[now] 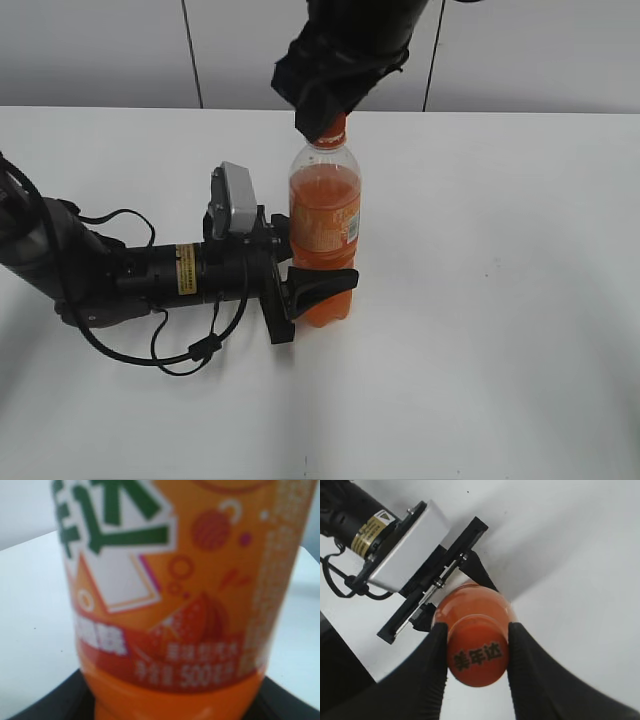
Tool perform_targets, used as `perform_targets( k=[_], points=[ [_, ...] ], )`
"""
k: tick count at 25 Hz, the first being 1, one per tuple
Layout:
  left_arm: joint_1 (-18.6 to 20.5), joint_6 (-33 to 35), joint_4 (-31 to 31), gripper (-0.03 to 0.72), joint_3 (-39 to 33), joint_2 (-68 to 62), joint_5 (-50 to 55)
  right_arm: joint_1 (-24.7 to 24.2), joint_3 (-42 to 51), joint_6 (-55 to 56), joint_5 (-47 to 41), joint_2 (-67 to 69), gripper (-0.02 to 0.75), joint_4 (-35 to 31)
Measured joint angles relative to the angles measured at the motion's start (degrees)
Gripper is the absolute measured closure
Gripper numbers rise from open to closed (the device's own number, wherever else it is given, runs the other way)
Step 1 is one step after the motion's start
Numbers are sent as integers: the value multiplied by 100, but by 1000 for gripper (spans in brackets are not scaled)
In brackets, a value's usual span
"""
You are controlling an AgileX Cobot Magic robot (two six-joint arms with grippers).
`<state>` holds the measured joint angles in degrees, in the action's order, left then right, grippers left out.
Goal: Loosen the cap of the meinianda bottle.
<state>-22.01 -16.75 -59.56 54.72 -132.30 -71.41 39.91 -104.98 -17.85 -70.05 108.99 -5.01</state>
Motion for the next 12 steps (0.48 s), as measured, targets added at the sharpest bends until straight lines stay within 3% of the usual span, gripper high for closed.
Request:
perform_targets(
  k=[12],
  points=[
    [0,-15,5,294,0,0,7,0,-22,-3300,24,0,468,-4]
  ],
)
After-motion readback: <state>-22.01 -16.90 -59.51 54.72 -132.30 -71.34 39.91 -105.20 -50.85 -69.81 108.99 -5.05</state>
